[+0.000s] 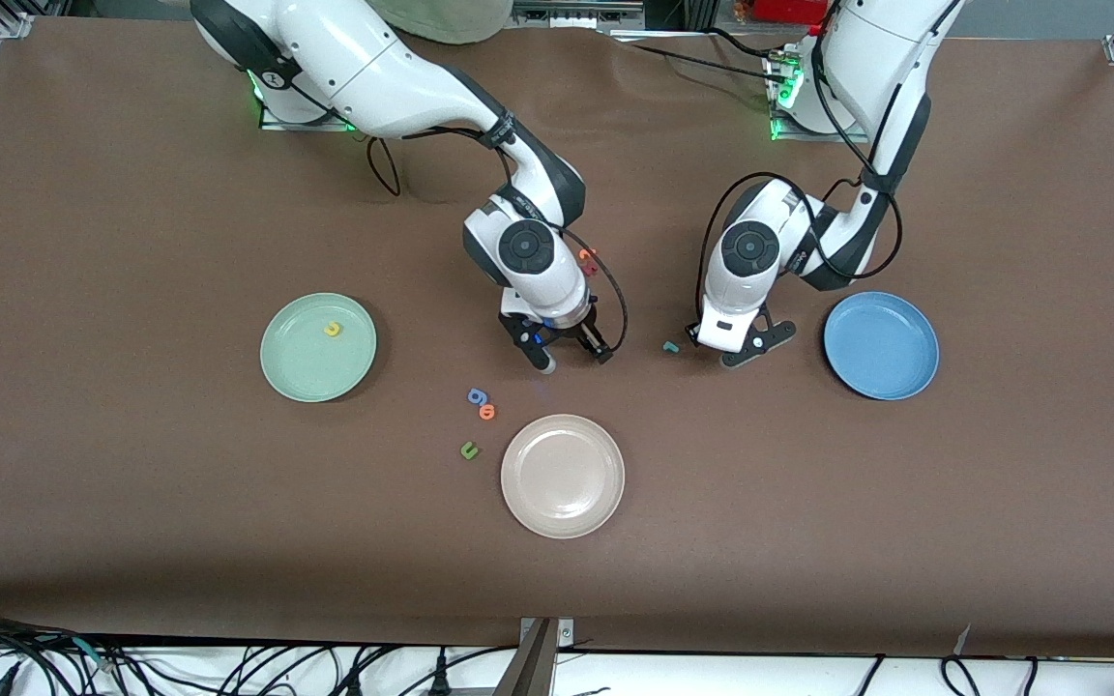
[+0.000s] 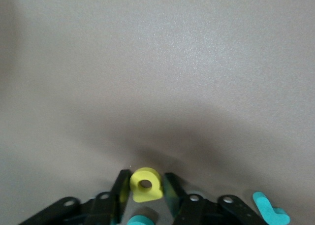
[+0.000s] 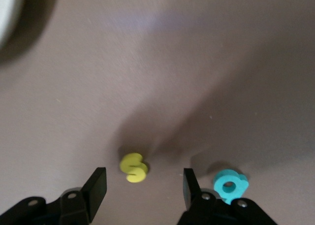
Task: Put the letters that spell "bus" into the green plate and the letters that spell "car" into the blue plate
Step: 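Grasp the yellow 2 with the right gripper while the left gripper lifts o, then release the o in the blue plate while the right gripper lifts the 2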
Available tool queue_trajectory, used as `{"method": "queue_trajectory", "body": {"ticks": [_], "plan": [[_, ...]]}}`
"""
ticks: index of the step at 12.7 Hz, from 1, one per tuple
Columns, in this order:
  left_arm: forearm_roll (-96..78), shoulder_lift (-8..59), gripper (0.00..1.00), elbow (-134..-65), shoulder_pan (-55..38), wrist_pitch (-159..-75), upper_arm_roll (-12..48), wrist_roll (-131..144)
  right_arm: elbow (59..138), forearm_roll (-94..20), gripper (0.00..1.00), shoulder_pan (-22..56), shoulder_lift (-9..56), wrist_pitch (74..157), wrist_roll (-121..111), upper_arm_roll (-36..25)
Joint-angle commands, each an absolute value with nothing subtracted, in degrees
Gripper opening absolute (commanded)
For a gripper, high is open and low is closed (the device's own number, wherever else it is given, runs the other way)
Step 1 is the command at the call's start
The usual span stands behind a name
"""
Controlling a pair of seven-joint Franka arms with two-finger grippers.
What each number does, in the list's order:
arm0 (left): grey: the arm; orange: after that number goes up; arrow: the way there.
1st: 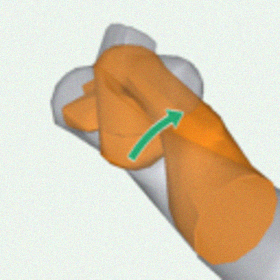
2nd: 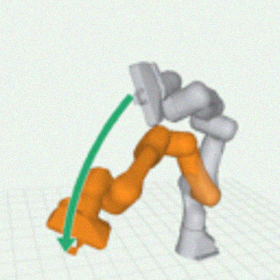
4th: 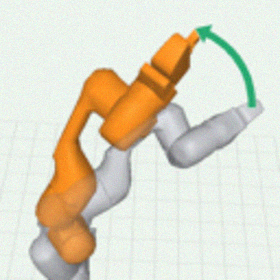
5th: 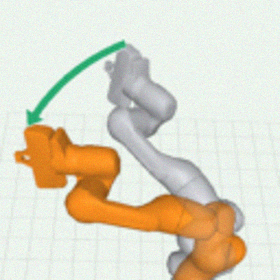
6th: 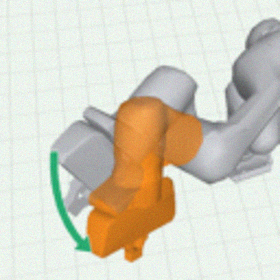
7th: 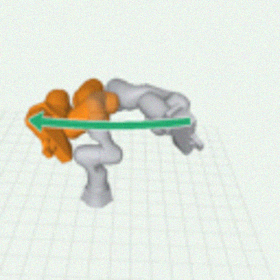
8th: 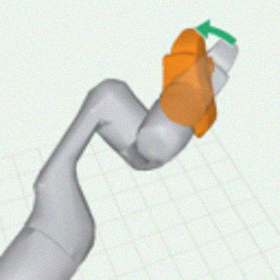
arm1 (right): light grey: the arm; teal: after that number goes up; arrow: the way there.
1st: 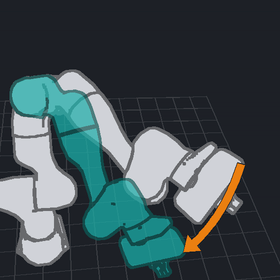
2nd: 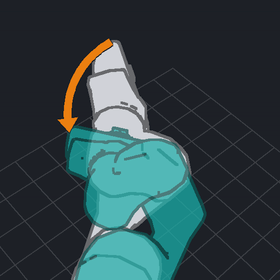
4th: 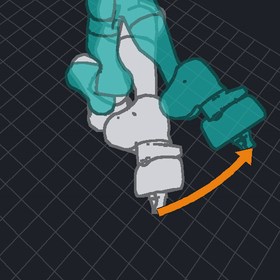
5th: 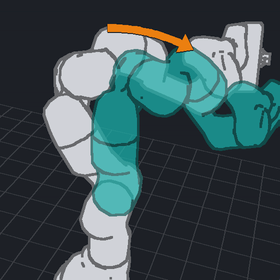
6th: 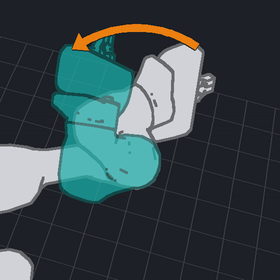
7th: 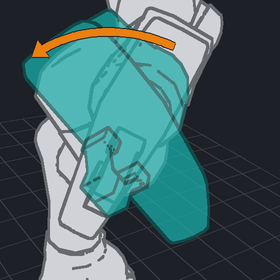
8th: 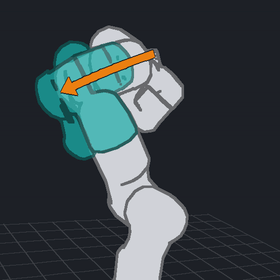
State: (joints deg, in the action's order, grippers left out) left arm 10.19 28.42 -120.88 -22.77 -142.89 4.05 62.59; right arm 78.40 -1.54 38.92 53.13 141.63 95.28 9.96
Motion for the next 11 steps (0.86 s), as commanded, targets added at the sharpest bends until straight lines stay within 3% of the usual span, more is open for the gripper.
{"method": "queue_trajectory", "body": {"ticks": [1, 3, 11], "plan": [[12.48, 29.88, 0.2, -120.41, -22.94, -142.91, 3.43, 62.93, 76.12, 0.0, 0.68, 40.96, 55.1, 141.68, 96.59, 8.26], [12.39, 29.53, 0.09, -120.41, -22.5, -142.91, 3.25, 59.17, 76.11, 0.26, 0.65, 41.04, 55.28, 141.77, 96.5, 8.17], [11.51, 20.49, 0.1, -120.41, -9.16, -136.06, 3.16, 25.62, 75.85, 3.08, 0.64, 41.31, 56.42, 144.4, 95.98, 8.0]]}}
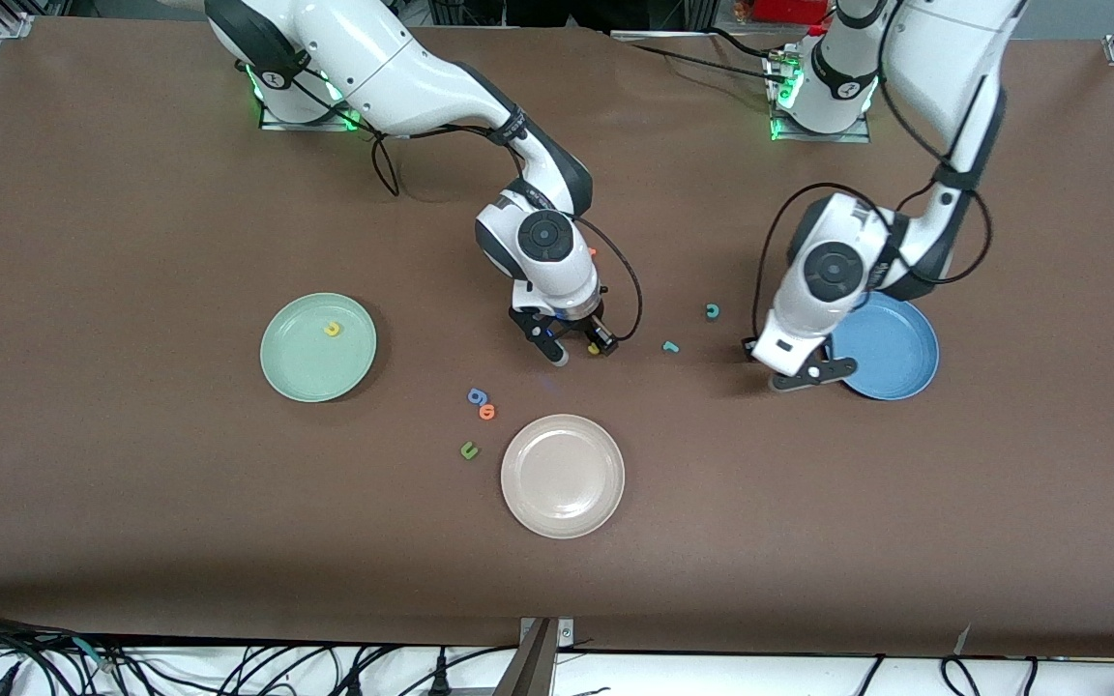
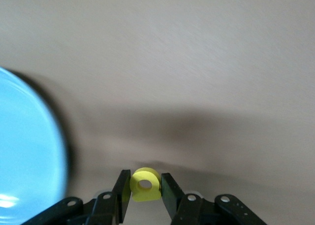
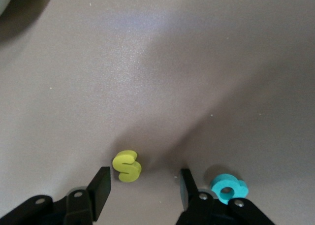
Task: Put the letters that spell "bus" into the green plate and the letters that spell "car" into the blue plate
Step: 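Release the o in the blue plate while the right gripper lifts the 2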
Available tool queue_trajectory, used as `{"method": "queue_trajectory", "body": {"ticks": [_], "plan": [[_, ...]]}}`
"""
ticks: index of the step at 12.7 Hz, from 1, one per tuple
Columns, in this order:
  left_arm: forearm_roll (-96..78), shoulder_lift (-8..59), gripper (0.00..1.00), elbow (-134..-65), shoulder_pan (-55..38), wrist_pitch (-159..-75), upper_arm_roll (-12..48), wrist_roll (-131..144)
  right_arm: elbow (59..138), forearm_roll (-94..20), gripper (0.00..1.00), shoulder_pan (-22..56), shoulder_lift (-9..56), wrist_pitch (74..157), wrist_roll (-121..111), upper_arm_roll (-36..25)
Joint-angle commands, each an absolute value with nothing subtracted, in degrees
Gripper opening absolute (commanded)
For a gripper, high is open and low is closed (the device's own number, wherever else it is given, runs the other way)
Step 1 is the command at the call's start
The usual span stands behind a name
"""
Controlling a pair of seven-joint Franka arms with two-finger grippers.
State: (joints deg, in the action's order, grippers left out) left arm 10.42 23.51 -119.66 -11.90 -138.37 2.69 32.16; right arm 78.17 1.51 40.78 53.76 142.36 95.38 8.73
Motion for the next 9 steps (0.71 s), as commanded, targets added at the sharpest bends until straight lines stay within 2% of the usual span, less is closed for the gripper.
{"method": "queue_trajectory", "body": {"ticks": [1, 2, 4, 6, 8, 9], "plan": [[11.43, 19.87, 0.1, -120.41, -6.97, -135.97, 3.16, 21.05, 75.85, 3.16, 0.64, 41.4, 56.69, 145.62, 95.98, 7.74], [11.43, 19.52, 0.1, -120.41, -5.46, -135.97, 3.16, 17.61, 75.85, 4.12, 0.64, 41.4, 57.04, 145.81, 95.98, 7.73], [11.43, 19.86, 0.15, -120.5, -2.39, -136.05, 3.16, 10.15, 75.94, 5.18, 0.48, 41.4, 57.13, 145.72, 95.89, 7.73], [11.51, 20.56, 0.17, -120.94, -0.54, -136.05, 3.16, 8.27, 75.94, 5.36, 0.37, 41.4, 57.13, 145.64, 95.63, 7.73], [11.51, 22.05, 0.18, -121.11, 1.75, -136.14, 3.16, 4.68, 75.94, 5.45, 0.2, 41.4, 56.61, 145.2, 95.45, 7.73], [11.51, 22.84, 0.22, -121.11, 2.8, -136.14, 3.16, 4.05, 75.85, 5.45, 0.19, 41.31, 56.34, 143.89, 95.28, 7.65]]}}
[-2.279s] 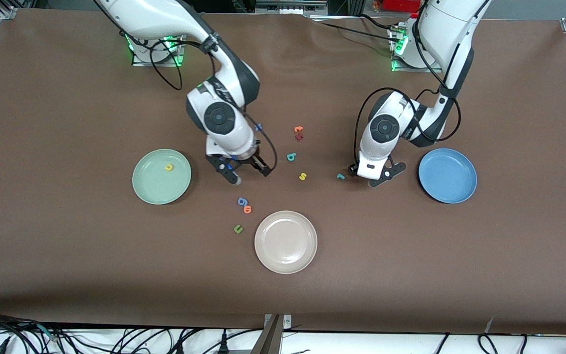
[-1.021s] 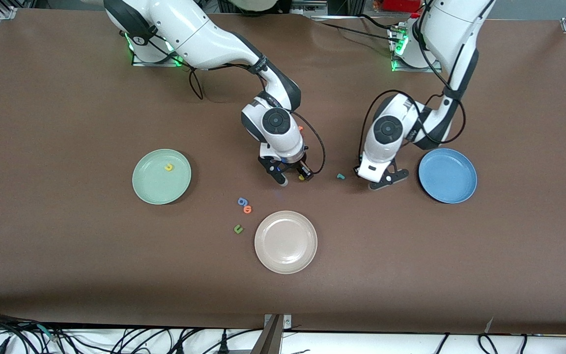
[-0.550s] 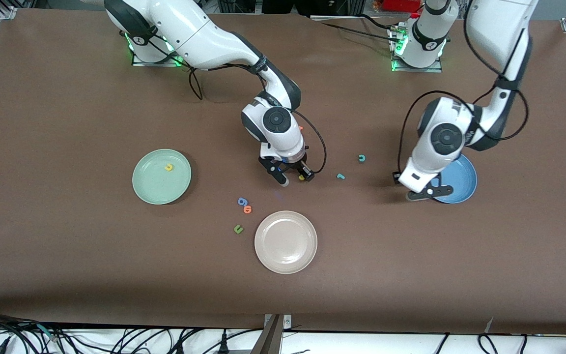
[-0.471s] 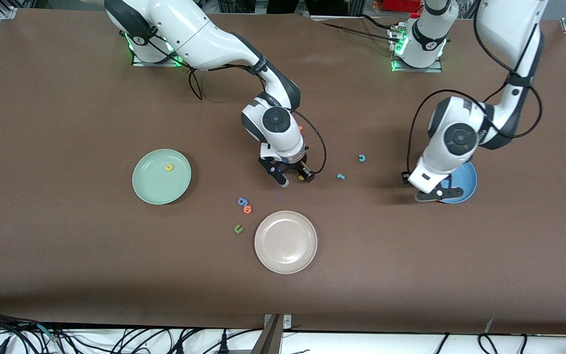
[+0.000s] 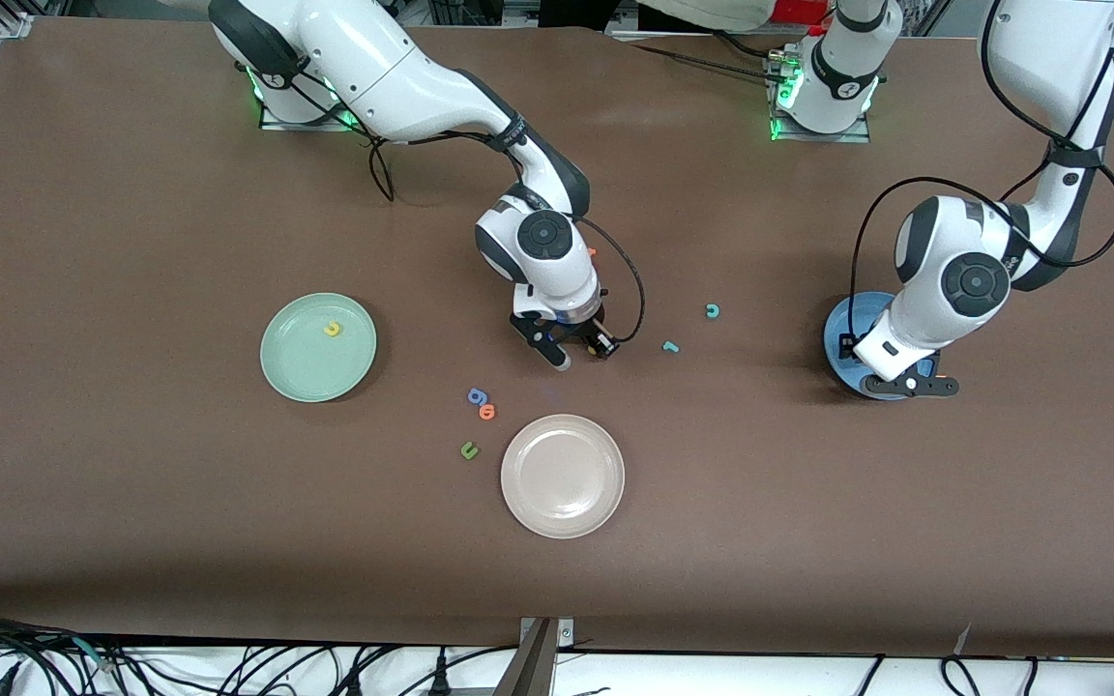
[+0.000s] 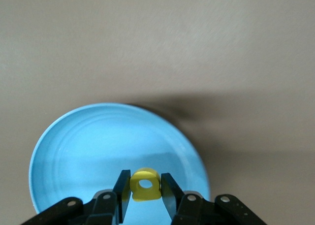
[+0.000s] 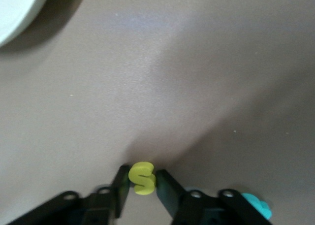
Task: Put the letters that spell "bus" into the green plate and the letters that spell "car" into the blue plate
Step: 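Release the o in the blue plate while the right gripper lifts the 2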
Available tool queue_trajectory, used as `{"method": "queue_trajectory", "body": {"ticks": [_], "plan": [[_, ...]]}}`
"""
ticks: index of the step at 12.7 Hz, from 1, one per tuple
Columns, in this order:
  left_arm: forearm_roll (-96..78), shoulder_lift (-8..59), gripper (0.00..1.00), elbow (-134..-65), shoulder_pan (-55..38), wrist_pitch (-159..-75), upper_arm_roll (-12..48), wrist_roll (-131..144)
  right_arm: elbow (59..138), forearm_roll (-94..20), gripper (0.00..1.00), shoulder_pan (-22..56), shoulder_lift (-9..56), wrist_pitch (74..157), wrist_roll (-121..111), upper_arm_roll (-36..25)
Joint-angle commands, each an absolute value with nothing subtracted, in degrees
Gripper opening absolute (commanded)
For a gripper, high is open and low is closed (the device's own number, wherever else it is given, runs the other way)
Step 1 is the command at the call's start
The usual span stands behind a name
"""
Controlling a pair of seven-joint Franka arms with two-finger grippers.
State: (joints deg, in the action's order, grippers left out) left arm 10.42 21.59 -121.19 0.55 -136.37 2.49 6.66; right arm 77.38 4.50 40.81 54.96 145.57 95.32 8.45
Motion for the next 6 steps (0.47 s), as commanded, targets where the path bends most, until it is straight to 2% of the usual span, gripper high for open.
{"method": "queue_trajectory", "body": {"ticks": [1, 4, 6], "plan": [[11.51, 23.81, 0.24, -121.11, 3.25, -136.23, 3.16, 3.87, 75.85, 5.36, 0.19, 41.22, 55.82, 141.53, 95.27, 7.65], [11.51, 25.75, 0.37, -120.94, 4.66, -136.76, 3.16, 3.25, 75.85, 5.01, 0.19, 39.47, 51.61, 133.62, 94.14, 7.73], [11.51, 25.84, 0.5, -120.59, 4.66, -136.76, 3.16, 3.34, 76.03, 4.83, 0.19, 37.01, 48.35, 122.76, 87.32, 8.0]]}}
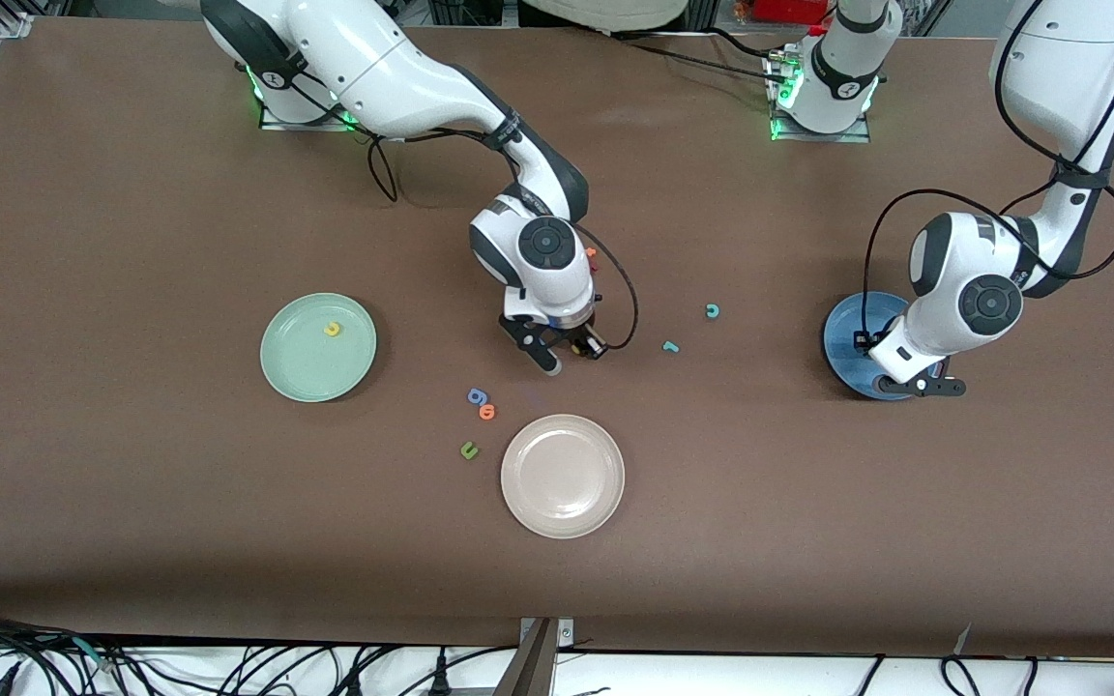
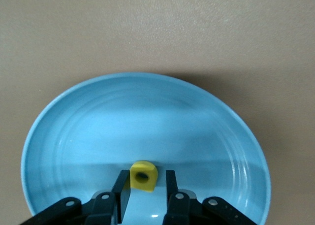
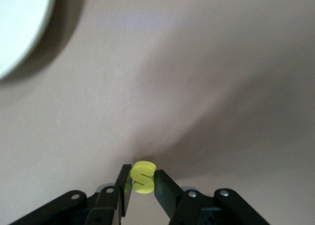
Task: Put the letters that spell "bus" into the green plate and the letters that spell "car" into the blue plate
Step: 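Release the o in the blue plate while the right gripper lifts the 2, then place the 2 on the green plate while the left gripper reaches letters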
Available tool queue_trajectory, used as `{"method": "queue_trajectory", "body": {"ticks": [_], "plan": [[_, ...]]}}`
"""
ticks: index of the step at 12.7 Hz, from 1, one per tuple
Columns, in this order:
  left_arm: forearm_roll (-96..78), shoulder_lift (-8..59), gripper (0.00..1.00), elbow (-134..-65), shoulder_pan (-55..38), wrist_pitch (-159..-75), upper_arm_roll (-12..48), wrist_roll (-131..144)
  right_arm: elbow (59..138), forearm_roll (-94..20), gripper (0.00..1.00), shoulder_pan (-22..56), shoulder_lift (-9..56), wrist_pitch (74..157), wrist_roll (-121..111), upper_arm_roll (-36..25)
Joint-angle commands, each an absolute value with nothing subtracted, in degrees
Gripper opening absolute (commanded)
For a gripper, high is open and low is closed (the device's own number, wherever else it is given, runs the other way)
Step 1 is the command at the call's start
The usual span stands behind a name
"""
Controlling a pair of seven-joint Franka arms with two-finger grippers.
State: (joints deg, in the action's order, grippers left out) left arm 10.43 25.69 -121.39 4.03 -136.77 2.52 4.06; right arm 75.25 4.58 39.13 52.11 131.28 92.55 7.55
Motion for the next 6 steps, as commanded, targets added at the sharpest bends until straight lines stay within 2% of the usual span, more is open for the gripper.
{"method": "queue_trajectory", "body": {"ticks": [1, 4, 6], "plan": [[11.51, 25.84, 0.58, -120.5, 4.66, -136.76, 3.25, 3.34, 76.11, 4.49, 0.19, 36.22, 47.12, 117.56, 81.27, 7.91], [10.55, 23.39, 0.61, -120.41, 4.05, -134.83, 5.09, 4.3, 76.64, 4.48, 0.2, 32.71, 42.73, 105.5, 69.03, 7.73], [5.13, 21.8, 0.64, -119.18, 2.21, -130.19, 5.54, 4.48, 79.87, 4.74, 0.21, 29.63, 41.06, 99.95, 60.26, 6.69]]}}
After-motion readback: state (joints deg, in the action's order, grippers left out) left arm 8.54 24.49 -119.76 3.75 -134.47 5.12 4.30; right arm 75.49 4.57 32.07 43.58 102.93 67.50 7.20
